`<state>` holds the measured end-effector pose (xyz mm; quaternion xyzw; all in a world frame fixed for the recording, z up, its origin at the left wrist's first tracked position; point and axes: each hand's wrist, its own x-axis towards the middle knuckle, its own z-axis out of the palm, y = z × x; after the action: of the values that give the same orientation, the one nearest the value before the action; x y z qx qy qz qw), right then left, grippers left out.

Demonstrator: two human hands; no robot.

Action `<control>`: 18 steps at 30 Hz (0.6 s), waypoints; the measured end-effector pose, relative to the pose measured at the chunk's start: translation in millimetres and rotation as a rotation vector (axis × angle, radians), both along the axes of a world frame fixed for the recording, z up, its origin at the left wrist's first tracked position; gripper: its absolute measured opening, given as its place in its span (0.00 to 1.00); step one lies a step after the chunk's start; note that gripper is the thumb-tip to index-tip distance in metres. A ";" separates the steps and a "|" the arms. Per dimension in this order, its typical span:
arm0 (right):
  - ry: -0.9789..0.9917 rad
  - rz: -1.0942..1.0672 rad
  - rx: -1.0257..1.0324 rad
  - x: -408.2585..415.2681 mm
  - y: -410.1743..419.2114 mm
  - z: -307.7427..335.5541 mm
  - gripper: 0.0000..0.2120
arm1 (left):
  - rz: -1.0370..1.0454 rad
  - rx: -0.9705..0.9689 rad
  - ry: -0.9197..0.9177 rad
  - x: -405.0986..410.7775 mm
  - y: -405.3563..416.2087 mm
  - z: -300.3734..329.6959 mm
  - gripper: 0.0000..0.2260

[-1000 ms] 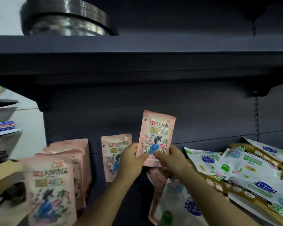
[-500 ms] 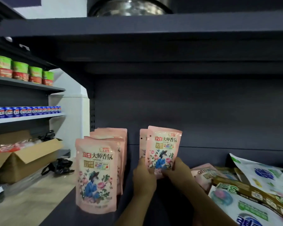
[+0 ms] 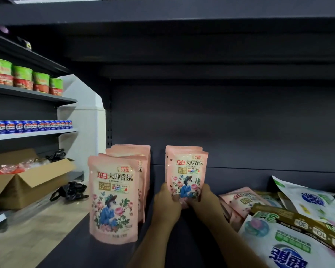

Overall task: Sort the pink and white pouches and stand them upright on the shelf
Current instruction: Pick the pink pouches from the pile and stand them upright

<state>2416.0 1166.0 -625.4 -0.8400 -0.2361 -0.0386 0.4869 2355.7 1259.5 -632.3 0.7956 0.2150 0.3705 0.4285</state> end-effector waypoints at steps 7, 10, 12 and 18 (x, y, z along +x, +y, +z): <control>-0.005 0.048 0.008 -4.9 1.1 -2.3 0.17 | 0.025 0.008 0.012 -3.5 0.2 -1.0 0.12; -0.002 0.068 0.018 -5.0 1.6 -3.2 0.17 | 0.047 -0.001 0.012 -6.4 0.1 1.2 0.10; 0.001 0.070 0.013 -5.6 1.9 -3.7 0.17 | 0.052 0.000 0.022 -8.5 -0.7 1.4 0.10; 0.020 0.064 -0.010 -3.3 2.9 -4.6 0.18 | 0.051 -0.005 0.043 -8.3 1.3 0.1 0.12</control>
<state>2412.6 1168.9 -630.0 -0.8349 -0.2580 -0.0134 0.4859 2347.4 1260.8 -632.2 0.7967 0.2453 0.3634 0.4159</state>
